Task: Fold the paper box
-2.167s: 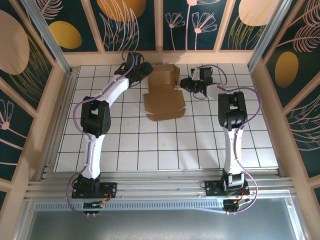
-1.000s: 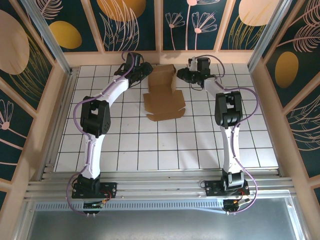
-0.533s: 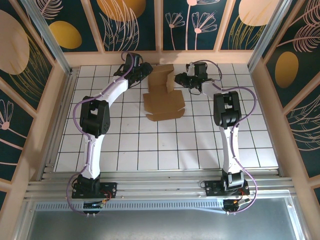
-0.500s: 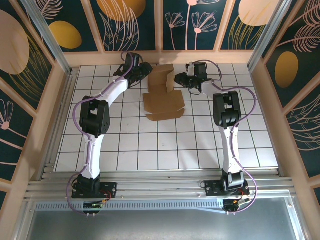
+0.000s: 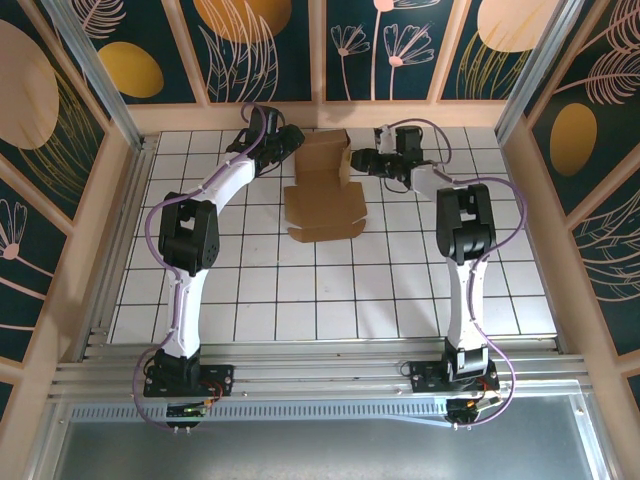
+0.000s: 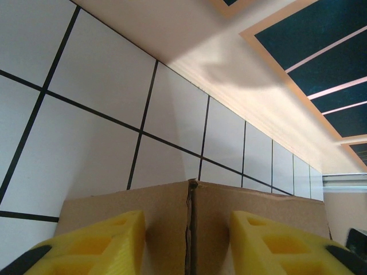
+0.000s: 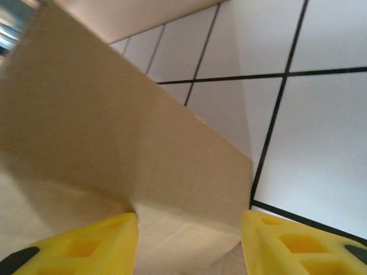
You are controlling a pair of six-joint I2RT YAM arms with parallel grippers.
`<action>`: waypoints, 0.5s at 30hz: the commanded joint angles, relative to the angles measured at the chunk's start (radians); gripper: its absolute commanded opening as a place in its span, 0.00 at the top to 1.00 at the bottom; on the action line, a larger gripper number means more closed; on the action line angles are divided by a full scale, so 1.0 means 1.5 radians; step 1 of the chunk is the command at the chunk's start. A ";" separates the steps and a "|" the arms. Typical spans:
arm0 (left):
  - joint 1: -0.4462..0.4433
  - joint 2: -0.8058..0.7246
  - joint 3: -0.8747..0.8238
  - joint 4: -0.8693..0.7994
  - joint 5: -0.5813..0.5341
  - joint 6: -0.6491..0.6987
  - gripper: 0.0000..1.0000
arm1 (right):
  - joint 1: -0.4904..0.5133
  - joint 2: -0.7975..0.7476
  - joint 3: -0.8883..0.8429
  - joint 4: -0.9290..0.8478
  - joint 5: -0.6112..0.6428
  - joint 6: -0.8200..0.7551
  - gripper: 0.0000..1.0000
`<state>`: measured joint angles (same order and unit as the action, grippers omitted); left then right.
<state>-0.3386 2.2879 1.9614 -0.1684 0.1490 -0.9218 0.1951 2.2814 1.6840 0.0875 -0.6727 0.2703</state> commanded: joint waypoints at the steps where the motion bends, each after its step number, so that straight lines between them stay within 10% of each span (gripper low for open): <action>1: -0.005 -0.006 -0.019 -0.045 0.007 0.004 0.58 | -0.003 -0.036 -0.020 0.056 -0.052 -0.047 0.46; 15: -0.006 -0.003 -0.011 -0.047 0.016 0.009 0.58 | 0.028 0.048 0.104 0.004 -0.006 -0.106 0.43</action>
<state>-0.3386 2.2879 1.9614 -0.1680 0.1501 -0.9218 0.2131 2.3180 1.7844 0.1143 -0.7116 0.1677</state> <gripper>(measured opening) 0.422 0.573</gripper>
